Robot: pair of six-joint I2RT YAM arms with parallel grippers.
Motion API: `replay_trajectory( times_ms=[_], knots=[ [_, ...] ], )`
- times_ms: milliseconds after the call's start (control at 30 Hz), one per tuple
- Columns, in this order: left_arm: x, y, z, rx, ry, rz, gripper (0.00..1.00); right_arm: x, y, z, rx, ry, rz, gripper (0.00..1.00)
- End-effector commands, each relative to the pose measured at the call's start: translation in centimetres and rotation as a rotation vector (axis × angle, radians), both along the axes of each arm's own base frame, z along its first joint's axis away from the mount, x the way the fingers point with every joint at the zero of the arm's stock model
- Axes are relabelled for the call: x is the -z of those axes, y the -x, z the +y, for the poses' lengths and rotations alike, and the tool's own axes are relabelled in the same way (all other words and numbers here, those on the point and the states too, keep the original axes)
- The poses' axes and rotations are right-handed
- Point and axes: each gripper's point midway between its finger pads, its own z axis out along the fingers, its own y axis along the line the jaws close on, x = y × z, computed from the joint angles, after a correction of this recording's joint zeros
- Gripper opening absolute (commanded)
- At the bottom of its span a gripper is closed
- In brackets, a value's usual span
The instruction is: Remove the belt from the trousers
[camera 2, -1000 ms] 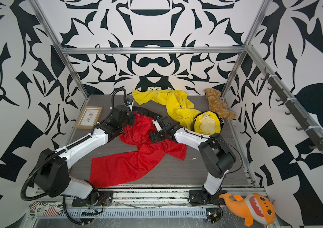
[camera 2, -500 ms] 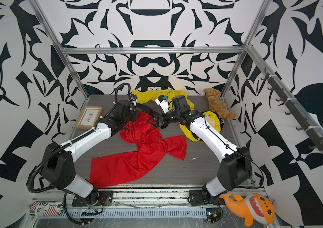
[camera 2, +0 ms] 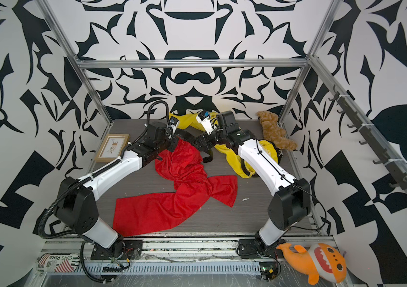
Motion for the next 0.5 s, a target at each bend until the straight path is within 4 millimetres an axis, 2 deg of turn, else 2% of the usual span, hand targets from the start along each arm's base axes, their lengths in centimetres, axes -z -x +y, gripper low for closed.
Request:
replay_trajectory(
  times_ms=[0,167,267,467],
  knots=[
    [-3.5,-0.2,-1.3,0.052,0.062,-0.055,0.0,-1.9,-1.4,0.5,-0.035,0.06,-0.215,0.99],
    [-3.2,-0.3,-1.5,0.052,0.05,-0.037,0.0,-1.8,-0.7,2.9,-0.145,0.051,-0.36,0.98],
    [-3.1,-0.4,-1.4,0.05,0.051,-0.034,0.0,-1.0,0.0,4.6,-0.217,0.068,-0.455,0.98],
    [-3.7,-0.4,-1.5,0.055,0.057,-0.049,0.0,-0.3,-1.0,6.5,-0.219,0.096,-0.568,0.95]
  ],
)
